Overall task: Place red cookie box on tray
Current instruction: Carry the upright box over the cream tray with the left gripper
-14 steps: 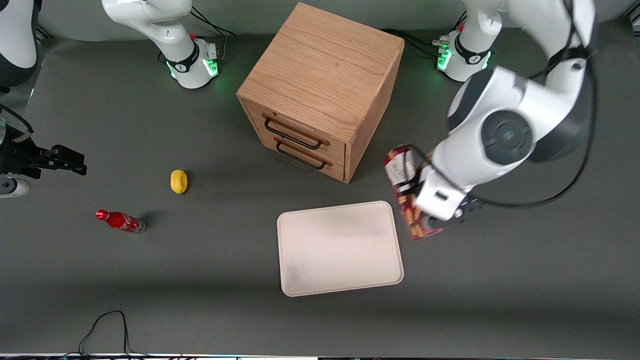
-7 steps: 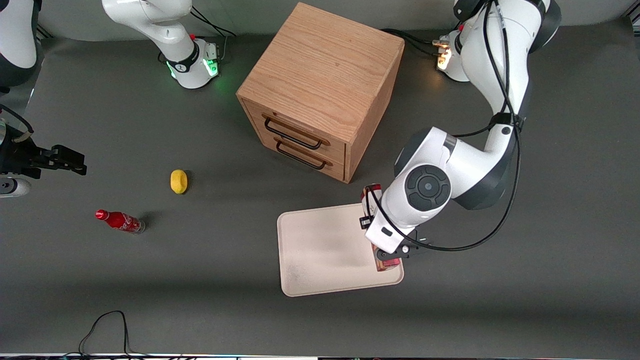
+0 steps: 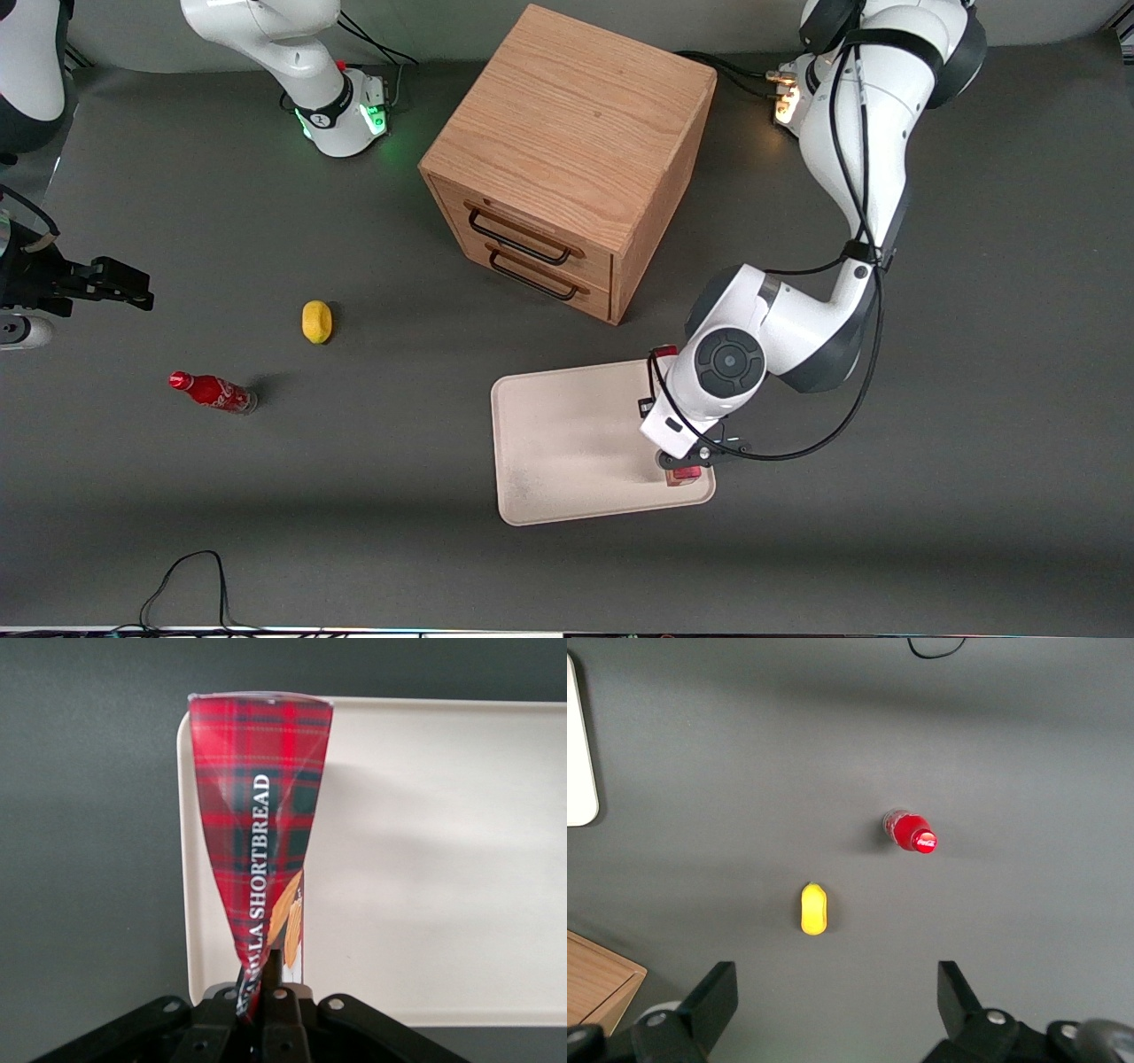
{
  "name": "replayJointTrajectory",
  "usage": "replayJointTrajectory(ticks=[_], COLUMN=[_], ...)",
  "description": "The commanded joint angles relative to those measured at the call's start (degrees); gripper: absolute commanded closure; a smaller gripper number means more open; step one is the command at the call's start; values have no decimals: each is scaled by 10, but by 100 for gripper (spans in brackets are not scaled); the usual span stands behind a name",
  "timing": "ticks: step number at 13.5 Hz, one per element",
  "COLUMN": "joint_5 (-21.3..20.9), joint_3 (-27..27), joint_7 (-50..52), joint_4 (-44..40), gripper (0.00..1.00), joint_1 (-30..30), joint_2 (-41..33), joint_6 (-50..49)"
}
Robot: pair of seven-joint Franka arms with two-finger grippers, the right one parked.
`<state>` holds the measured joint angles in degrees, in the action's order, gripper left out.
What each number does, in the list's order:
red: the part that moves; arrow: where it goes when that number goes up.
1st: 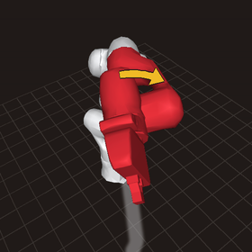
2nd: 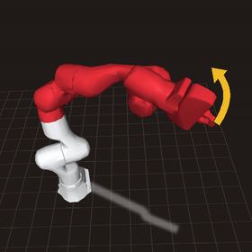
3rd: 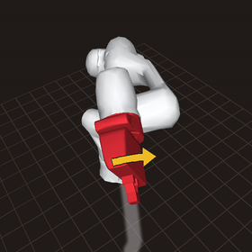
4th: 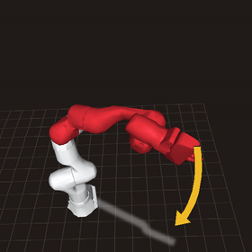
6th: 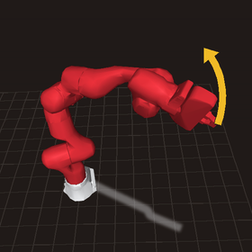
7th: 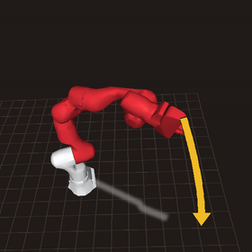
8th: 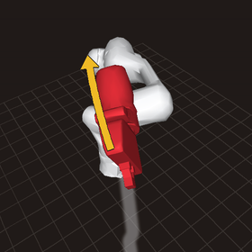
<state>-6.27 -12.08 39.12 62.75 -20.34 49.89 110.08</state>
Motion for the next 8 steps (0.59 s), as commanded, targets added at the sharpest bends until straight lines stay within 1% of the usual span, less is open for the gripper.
replayJointTrajectory(ticks=[1,8], joint_5=[-13,-13], joint_3=[13,18], joint_7=[-5,14], joint_4=[6,19], gripper=[100,100], joint_1=[1,-1], joint_2=[2,24], joint_6=[9,58])
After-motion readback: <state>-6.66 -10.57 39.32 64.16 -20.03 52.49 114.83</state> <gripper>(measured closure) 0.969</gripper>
